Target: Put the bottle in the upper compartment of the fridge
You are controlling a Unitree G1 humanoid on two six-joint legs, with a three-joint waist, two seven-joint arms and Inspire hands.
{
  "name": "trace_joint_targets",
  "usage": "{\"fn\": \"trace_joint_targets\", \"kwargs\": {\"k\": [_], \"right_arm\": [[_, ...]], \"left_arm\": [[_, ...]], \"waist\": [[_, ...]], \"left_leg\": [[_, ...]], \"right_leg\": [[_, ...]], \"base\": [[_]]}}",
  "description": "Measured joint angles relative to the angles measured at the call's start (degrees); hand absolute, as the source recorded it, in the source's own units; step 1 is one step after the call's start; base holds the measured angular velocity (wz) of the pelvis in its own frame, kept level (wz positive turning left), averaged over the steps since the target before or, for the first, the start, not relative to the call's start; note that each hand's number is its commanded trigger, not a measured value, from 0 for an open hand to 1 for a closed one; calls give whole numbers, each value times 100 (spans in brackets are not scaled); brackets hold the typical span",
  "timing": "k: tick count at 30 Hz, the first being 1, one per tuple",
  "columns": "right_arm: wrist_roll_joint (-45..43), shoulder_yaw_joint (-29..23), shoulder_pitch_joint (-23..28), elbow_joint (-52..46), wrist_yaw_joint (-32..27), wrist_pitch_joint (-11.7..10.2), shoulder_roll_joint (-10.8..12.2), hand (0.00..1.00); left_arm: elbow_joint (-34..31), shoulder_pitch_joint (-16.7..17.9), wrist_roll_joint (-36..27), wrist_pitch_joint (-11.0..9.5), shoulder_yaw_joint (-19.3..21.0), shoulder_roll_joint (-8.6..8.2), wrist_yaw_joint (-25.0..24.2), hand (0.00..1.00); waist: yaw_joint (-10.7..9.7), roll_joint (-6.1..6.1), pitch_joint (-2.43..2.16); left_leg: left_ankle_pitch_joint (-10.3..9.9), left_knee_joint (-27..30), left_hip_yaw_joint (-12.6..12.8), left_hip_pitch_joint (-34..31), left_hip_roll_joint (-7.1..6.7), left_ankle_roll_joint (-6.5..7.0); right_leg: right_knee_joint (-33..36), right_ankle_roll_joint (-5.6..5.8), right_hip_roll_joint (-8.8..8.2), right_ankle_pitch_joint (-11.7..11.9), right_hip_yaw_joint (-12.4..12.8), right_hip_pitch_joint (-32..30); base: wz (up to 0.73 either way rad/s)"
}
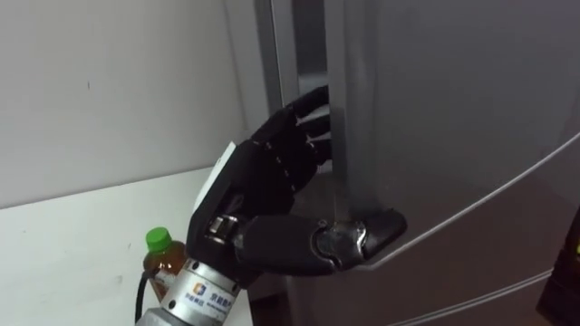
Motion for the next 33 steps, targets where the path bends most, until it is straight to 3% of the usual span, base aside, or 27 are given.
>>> {"fn": "trace_joint_targets", "kwargs": {"k": [12, 25, 33], "right_arm": [[53, 151, 3, -2, -2, -64, -50, 0], [220, 233, 3, 52, 2, -131, -82, 0], [259, 272, 4, 51, 3, -137, -82, 0]], "left_arm": [[-18, 0, 1, -24, -188, 27, -42, 0], [-22, 1, 0, -141, -415, 90, -63, 0], [-21, 1, -17, -261, -634, 95, -315, 0]], "waist": [[-1, 31, -25], [5, -18, 0], [13, -57, 4]], "left_leg": [[27, -2, -1, -3, -61, 45], [39, -3, -5, 14, -65, 64], [41, -3, -1, 13, -69, 67]], "right_leg": [[-2, 50, -58, 30, 8, 8], [3, 54, -64, 43, 11, 25], [-6, 58, -69, 47, 11, 25]], "base": [[0], [0], [0]]}}
